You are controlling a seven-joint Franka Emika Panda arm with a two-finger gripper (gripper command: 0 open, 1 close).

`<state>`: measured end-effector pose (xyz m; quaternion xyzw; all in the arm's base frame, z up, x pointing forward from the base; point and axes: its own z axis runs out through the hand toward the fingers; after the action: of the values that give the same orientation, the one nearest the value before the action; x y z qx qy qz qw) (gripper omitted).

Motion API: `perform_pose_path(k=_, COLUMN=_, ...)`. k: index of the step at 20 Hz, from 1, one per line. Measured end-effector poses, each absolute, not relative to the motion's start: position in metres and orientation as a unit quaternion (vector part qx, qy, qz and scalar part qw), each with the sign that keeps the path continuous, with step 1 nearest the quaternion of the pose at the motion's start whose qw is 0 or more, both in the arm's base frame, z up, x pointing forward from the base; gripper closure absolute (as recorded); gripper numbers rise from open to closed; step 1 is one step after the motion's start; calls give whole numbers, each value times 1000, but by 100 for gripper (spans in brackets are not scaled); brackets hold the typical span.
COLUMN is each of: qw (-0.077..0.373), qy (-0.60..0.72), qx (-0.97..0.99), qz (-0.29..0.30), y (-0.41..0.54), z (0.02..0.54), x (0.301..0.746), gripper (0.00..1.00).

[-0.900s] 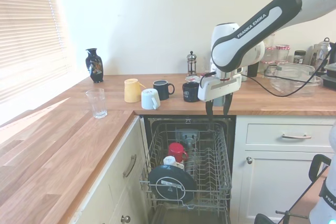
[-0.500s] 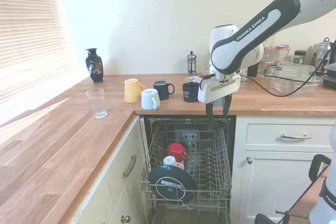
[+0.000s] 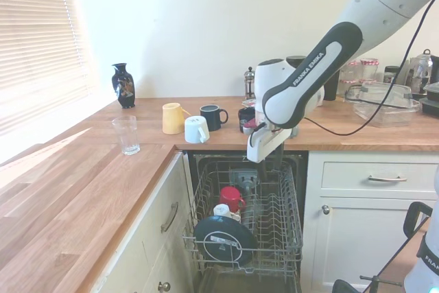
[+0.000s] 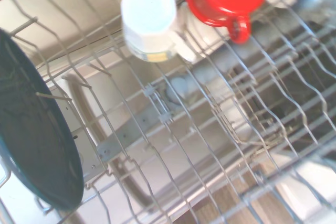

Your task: Unload a mug from dishwasher

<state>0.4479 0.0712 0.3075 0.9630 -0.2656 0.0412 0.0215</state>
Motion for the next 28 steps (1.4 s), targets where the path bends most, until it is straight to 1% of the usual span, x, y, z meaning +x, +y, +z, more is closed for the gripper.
perform_pose_path(k=13, qw=46, qy=-193, qx=980, qz=30, y=99, z=246, x=498, gripper=0)
perform_pose_path(k=22, qw=65, qy=-151, qx=986, qz=20, y=115, z=205, x=509, gripper=0)
perform_pose_path(k=28, qw=69, qy=-119, qx=990, qz=11, y=131, z=184, x=511, gripper=0)
